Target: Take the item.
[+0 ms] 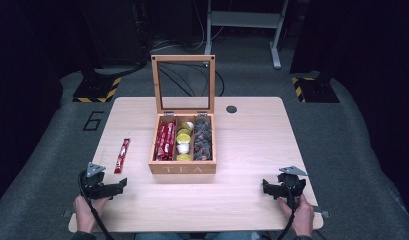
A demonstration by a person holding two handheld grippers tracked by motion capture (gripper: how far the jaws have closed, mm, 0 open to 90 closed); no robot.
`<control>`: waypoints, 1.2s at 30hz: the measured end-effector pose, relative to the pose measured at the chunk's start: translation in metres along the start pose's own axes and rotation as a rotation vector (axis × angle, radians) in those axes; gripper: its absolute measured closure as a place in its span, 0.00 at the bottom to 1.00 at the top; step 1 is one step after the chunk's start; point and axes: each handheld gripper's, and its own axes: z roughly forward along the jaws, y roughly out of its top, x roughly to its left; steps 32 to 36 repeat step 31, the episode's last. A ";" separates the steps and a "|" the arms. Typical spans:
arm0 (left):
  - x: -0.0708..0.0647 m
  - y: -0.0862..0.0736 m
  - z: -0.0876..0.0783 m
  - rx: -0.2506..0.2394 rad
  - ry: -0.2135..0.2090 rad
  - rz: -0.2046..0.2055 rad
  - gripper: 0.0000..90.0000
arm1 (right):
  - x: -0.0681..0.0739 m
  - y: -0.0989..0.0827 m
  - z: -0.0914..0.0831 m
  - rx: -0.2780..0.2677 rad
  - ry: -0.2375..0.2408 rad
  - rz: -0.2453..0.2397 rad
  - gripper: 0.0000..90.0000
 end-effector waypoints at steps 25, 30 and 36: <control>-0.004 -0.028 0.015 0.033 0.036 0.032 0.00 | 0.000 0.000 0.000 0.000 0.000 0.000 0.00; -0.004 -0.028 0.015 0.032 0.035 0.032 0.00 | 0.000 0.000 0.000 -0.002 0.001 0.005 0.00; -0.004 -0.028 0.015 0.033 0.036 0.034 0.00 | 0.000 0.000 0.000 -0.002 0.001 0.005 0.00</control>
